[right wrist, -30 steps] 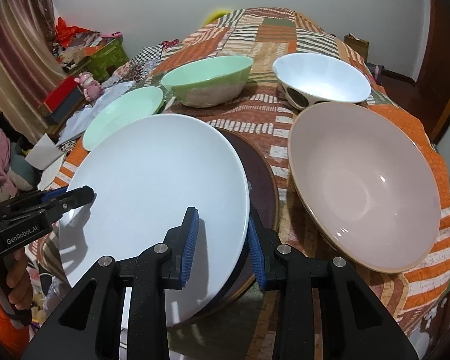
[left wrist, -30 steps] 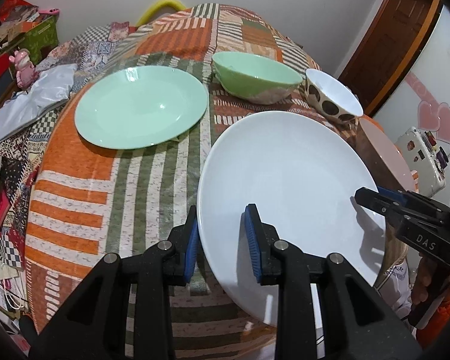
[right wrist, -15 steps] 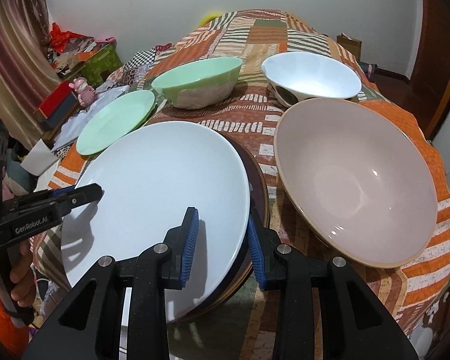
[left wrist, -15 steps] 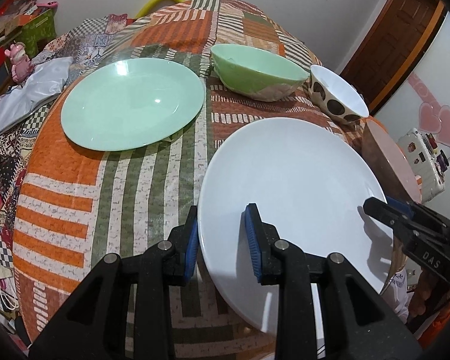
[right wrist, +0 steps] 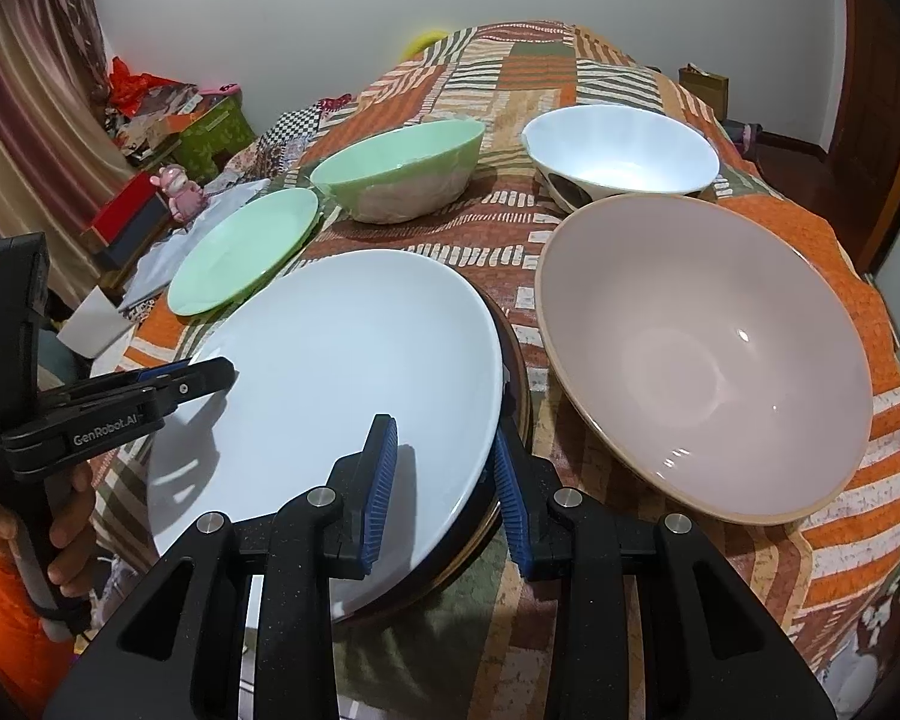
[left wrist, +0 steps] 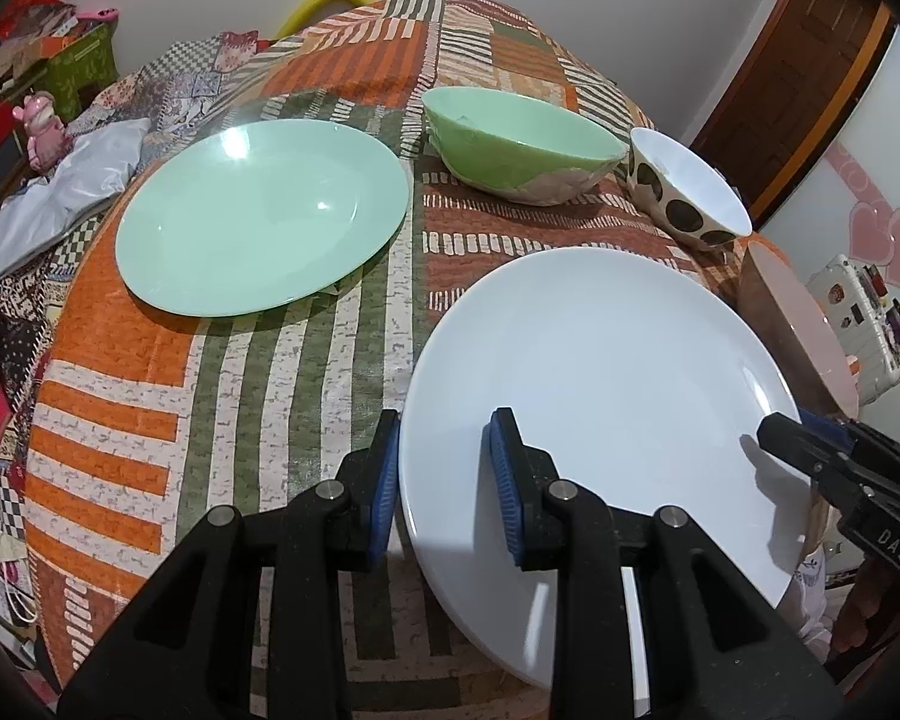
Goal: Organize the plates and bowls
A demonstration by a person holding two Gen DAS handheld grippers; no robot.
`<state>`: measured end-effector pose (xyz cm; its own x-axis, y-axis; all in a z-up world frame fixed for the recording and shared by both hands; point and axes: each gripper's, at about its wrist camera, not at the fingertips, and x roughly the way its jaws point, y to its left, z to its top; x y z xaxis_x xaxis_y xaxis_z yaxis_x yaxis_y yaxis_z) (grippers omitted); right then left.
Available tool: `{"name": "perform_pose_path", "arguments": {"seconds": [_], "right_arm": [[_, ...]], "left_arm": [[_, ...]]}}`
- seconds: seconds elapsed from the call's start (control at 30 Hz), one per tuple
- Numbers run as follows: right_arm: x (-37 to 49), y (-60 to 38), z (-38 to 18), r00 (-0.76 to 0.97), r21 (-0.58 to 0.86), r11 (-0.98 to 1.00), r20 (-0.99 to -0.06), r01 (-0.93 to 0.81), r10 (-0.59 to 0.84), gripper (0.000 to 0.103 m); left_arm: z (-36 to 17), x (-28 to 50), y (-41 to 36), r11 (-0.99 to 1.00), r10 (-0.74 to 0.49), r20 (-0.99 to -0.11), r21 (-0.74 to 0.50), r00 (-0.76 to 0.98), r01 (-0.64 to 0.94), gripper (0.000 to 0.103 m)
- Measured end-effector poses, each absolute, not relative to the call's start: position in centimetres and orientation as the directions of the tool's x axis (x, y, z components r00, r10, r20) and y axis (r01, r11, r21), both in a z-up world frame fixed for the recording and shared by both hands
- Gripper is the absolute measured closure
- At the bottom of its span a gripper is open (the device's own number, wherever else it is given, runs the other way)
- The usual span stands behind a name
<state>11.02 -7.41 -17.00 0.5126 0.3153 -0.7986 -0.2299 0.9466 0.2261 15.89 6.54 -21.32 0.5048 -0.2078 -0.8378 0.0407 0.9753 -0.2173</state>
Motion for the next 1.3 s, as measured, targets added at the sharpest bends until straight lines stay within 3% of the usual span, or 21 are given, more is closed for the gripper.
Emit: {"name": "perform_pose_path", "arguments": {"seconds": [0.53, 0.8, 1.0, 1.1, 1.17, 1.3], "right_arm": [[10.5, -7.4, -15.2, 0.543, 0.224, 0.931, -0.762, -0.289, 0.352, 0.071], [12.2, -4.7, -13.9, 0.534, 0.216, 0.903, -0.746, -0.371, 0.398, 0.070], [14.2, -1.7, -12.8, 0.527, 0.193, 0.880, -0.737, -0.434, 0.422, 0.068], [15.4, -0.4, -12.5, 0.525, 0.190, 0.868, -0.731, -0.458, 0.437, 0.058], [16.1, 0.3, -12.5, 0.525, 0.185, 0.863, -0.728, -0.469, 0.441, 0.052], [18.2, 2.6, -13.2, 0.488, 0.189, 0.849, -0.747, -0.494, 0.451, 0.052]], "left_arm": [[-18.0, 13.5, 7.4, 0.980, -0.172, -0.799, -0.200, 0.576, 0.015, 0.075], [-14.1, 12.7, 10.6, 0.985, -0.076, -0.734, -0.162, 0.675, -0.066, 0.049], [-12.4, 14.1, 13.6, 0.983, -0.011, -0.723, -0.133, 0.691, -0.123, 0.042], [-12.3, 15.2, 15.5, 0.980, 0.022, -0.726, -0.119, 0.688, -0.157, 0.030], [-12.5, 15.9, 16.6, 0.979, 0.039, -0.731, -0.107, 0.682, -0.171, 0.030], [-13.7, 17.7, 18.7, 0.976, 0.073, -0.752, -0.082, 0.655, -0.202, 0.027]]}}
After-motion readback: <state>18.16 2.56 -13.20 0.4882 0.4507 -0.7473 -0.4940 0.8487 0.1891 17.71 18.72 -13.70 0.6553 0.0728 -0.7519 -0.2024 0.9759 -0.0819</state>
